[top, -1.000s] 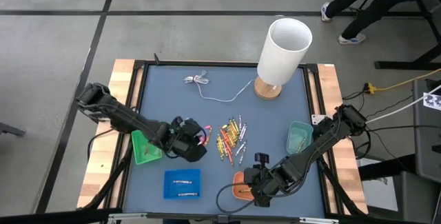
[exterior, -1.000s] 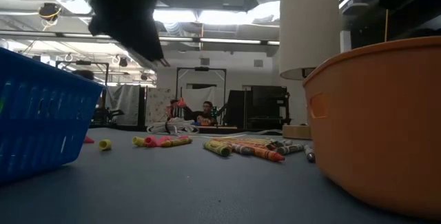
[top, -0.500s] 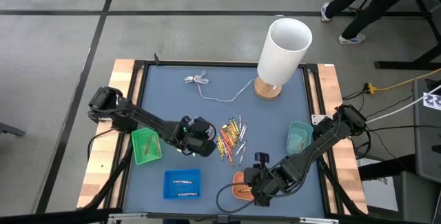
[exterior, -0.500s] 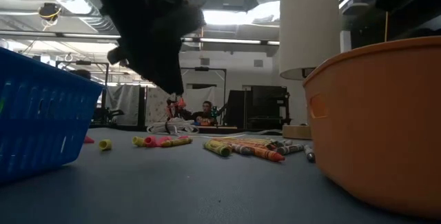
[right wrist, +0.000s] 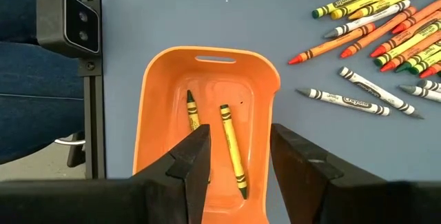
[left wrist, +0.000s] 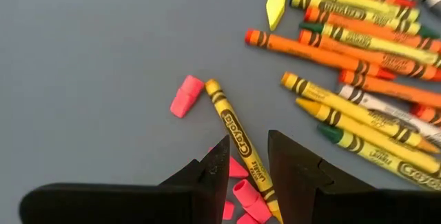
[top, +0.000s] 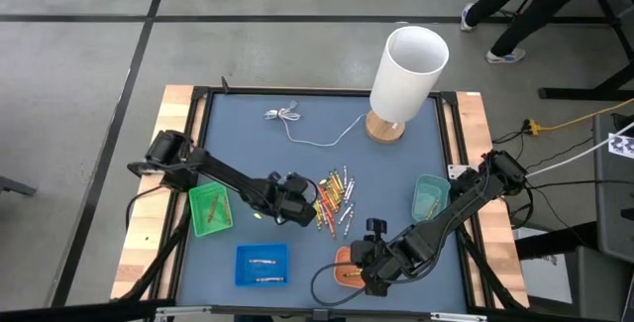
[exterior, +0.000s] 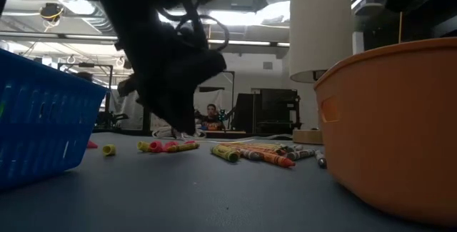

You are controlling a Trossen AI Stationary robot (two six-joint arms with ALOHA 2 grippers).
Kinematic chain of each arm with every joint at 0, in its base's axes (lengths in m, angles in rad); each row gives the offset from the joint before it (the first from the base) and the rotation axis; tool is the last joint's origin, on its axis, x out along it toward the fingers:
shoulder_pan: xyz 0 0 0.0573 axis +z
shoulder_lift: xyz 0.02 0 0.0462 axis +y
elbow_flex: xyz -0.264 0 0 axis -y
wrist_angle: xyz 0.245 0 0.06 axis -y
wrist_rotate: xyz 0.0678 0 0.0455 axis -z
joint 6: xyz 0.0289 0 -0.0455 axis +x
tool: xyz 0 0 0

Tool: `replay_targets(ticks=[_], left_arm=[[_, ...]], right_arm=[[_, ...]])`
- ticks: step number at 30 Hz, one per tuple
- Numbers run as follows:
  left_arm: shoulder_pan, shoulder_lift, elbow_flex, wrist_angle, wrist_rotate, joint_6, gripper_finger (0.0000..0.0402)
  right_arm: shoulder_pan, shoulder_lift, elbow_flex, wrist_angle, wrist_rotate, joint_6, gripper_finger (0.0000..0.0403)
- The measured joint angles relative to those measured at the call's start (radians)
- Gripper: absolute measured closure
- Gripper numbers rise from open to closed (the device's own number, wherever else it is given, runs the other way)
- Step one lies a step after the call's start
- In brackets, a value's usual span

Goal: Sort crayons
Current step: Put the yellow crayon into the dark green bin

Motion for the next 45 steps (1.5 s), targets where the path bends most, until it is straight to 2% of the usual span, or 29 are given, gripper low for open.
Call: replay_targets(ticks=[24, 31, 37, 42, 45], left_arm=[[0.001, 0.09, 0.003, 0.062, 0.025, -0.006, 0.0319], [0.001, 0.091, 0.002, 0.063, 0.027, -0.006, 0.0359], [0.001, 0.089, 0.001, 0.059, 0.025, 0.003, 0.0392], [0.0, 0.081, 0.0, 0.059, 0.026, 0.028, 0.0396], [0.0, 0.061, -0.003, 0.056, 0.035, 0.054, 0.0396]], right_arm=[[0.0, 0.0, 0.0, 0.0, 0.0, 0.0, 0.0254], [0.0, 0.0, 0.0, -0.015, 0.009, -0.044, 0.0254], [0.0, 0.0, 0.0, -0.107, 0.008, -0.075, 0.0254], [0.0, 0.0, 0.0, -0.199, 0.061, -0.077, 0.0254], [0.0, 0.0, 0.0, -0.233, 0.13, -0.084, 0.0254]])
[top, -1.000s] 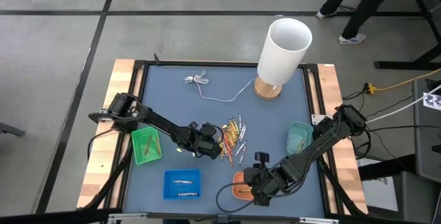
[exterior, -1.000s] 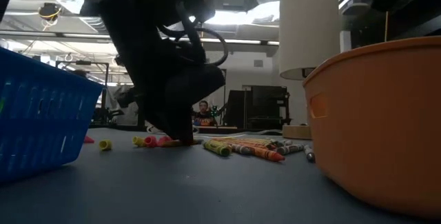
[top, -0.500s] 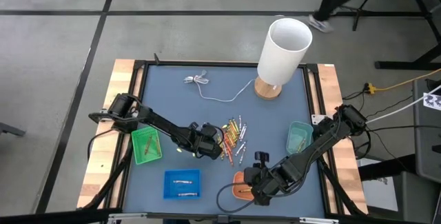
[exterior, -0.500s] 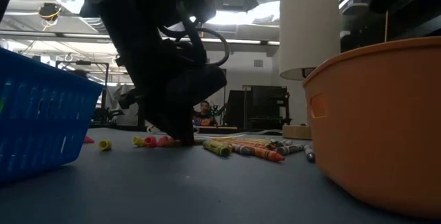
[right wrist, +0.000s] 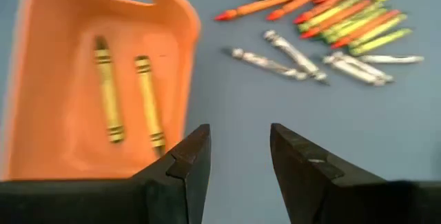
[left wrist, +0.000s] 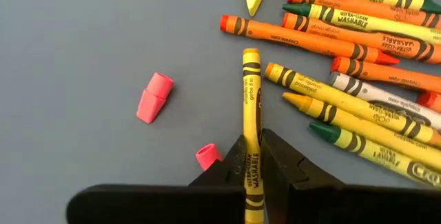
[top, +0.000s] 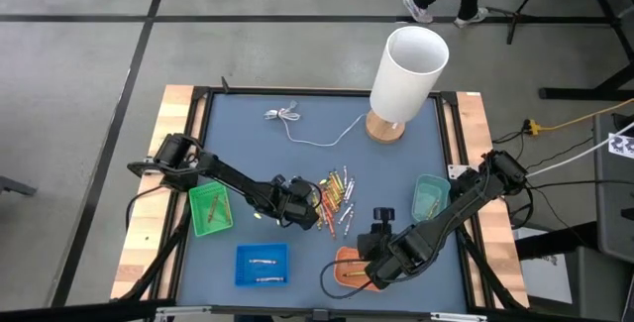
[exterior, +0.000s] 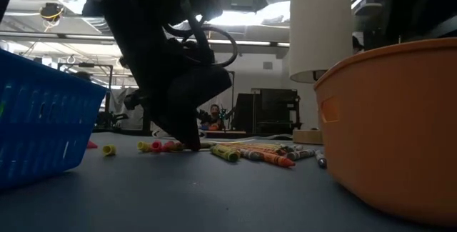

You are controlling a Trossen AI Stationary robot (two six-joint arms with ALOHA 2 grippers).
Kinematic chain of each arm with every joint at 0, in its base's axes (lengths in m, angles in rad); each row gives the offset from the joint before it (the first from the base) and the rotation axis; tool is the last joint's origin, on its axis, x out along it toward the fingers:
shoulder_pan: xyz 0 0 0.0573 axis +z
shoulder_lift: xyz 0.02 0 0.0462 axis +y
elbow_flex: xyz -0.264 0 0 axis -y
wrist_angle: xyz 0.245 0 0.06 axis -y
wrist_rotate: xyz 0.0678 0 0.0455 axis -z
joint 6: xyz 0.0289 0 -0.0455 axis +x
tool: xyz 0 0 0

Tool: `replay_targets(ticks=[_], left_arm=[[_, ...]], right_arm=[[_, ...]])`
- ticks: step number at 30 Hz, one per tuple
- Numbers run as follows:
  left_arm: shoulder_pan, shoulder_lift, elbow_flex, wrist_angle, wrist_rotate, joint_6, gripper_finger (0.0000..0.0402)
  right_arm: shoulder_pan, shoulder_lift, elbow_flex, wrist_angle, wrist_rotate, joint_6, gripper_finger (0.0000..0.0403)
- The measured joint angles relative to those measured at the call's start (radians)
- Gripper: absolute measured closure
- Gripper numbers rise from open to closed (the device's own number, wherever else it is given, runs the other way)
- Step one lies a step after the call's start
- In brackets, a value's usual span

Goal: Sort crayons
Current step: Put the yellow crayon into the dark green bin

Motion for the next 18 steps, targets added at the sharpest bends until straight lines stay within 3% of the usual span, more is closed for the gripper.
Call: replay_targets(ticks=[8, 18], left_arm=[[-0.002, -0.102, -0.001, -0.001, 0.042, 0.083, 0.0396], [-0.034, -0.198, 0.0, 0.121, 0.163, 0.229, 0.0396]], right_arm=[[0.0, 0.0, 0.0, 0.006, 0.254, -0.114, 0.0254], [-0.015, 0.0, 0.0, 0.144, 0.287, -0.194, 0.0254]])
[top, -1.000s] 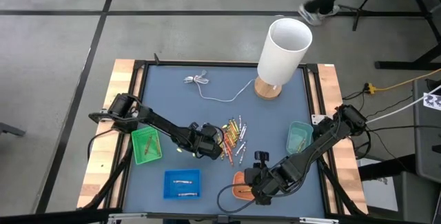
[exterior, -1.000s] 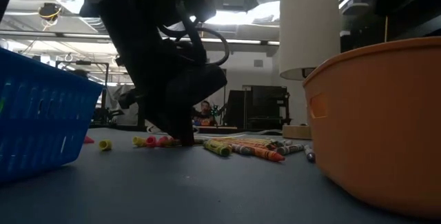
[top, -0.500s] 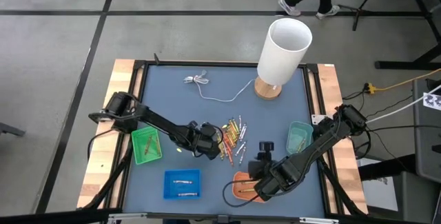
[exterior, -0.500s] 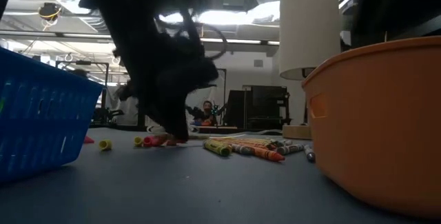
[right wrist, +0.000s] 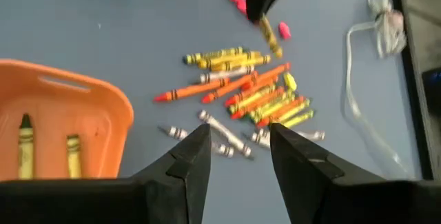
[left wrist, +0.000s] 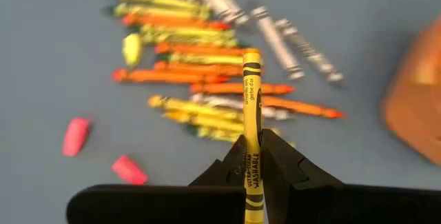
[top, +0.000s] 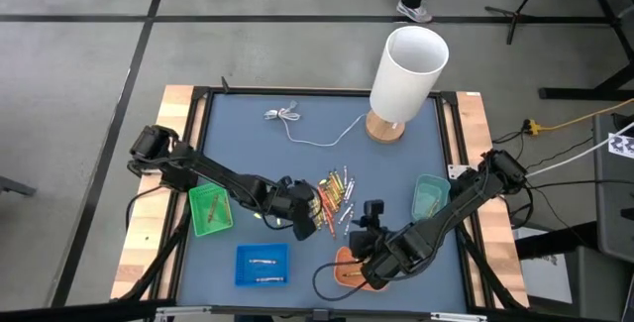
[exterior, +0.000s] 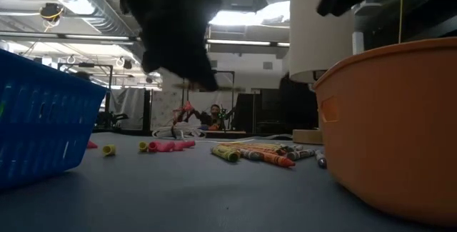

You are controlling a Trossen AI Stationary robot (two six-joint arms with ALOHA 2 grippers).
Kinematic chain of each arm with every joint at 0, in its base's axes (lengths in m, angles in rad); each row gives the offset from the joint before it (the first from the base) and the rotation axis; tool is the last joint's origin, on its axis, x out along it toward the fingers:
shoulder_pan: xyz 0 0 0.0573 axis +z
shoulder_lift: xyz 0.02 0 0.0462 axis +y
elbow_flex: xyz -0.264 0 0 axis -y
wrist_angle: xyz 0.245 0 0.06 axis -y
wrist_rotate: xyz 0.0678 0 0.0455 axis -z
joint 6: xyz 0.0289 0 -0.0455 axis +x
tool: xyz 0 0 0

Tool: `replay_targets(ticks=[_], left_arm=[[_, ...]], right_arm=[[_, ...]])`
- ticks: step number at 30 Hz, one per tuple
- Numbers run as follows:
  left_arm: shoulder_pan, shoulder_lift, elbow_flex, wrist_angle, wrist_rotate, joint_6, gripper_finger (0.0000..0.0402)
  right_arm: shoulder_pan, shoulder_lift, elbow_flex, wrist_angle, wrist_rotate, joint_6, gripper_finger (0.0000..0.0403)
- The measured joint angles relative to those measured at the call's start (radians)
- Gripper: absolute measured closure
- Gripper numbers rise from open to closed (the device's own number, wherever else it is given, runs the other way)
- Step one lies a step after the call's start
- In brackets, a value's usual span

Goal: Sort crayons
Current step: Put the yellow crayon into the dark green bin

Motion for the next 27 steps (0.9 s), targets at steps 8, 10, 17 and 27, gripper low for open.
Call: replay_targets(ticks=[8, 10, 17, 27], left_arm=[[-0.014, -0.01, 0.002, 0.156, 0.144, 0.079, 0.0395], [-0.015, -0.01, 0.002, 0.176, 0.16, 0.079, 0.0393], [-0.015, -0.01, 0.002, 0.229, 0.205, 0.083, 0.0389], [-0.015, -0.011, 0.002, 0.322, 0.243, 0.087, 0.0388]], right_arm=[[-0.036, 0.0, 0.0, 0.178, 0.005, -0.227, 0.0254], [-0.049, 0.0, 0.0, 0.213, -0.017, -0.277, 0.0254], [-0.086, 0.0, 0.0, 0.25, -0.123, -0.348, 0.0254], [-0.105, 0.0, 0.0, 0.249, -0.17, -0.35, 0.0254]])
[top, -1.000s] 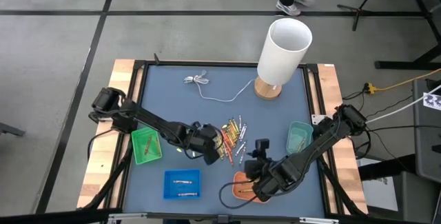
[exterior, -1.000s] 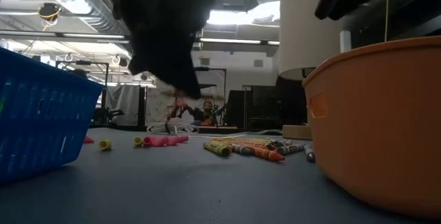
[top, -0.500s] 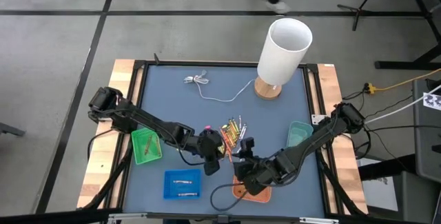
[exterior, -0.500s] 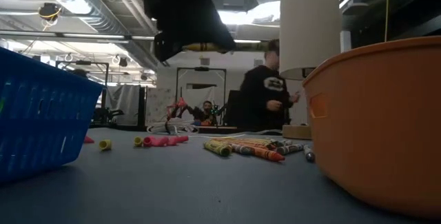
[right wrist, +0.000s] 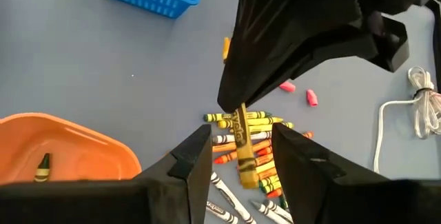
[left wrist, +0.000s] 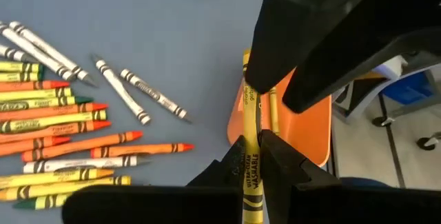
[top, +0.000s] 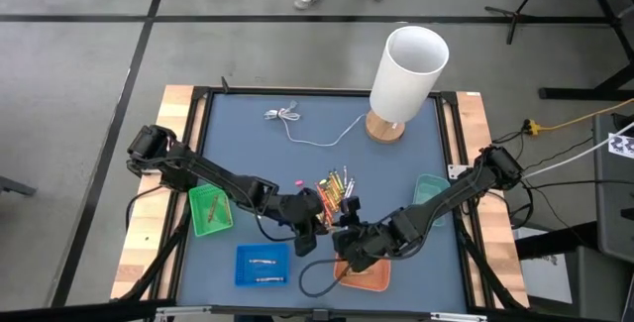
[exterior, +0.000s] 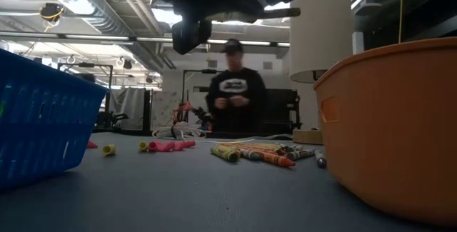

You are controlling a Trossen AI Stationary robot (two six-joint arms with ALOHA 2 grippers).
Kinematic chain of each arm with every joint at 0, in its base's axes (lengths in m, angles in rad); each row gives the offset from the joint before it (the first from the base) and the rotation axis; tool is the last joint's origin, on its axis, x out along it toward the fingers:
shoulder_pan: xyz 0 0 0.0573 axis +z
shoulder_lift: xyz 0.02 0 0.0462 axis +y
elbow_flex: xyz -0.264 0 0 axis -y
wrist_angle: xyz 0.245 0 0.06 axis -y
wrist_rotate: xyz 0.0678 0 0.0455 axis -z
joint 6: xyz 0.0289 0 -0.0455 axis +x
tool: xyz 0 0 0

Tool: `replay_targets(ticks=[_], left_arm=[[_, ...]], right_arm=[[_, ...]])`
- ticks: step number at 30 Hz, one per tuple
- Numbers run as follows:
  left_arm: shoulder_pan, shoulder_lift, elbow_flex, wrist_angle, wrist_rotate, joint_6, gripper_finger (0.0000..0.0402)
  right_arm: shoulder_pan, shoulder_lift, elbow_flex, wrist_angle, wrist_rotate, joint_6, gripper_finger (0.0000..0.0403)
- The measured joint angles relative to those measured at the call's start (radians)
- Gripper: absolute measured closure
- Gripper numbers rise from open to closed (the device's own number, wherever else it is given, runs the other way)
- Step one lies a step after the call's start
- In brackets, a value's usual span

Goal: Sort crayons
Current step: Put the yellow crayon into the dark green bin

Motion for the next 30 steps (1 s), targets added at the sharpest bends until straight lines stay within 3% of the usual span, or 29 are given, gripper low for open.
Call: replay_targets(ticks=[11, 25, 30], left_arm=[[0.0, -0.001, 0.0, 0.038, 0.038, 0.0, 0.0388], [0.0, -0.001, 0.0, 0.061, 0.048, 0.0, 0.0388], [0.0, -0.001, 0.0, 0.06, 0.048, -0.003, 0.0388]], right_arm=[[0.0, 0.0, 0.0, -0.006, -0.024, 0.0, 0.026], [0.0, 0.0, 0.0, -0.008, -0.025, 0.0, 0.0367], [0.0, 0.0, 0.0, -0.008, -0.026, 0.0, 0.0386]])
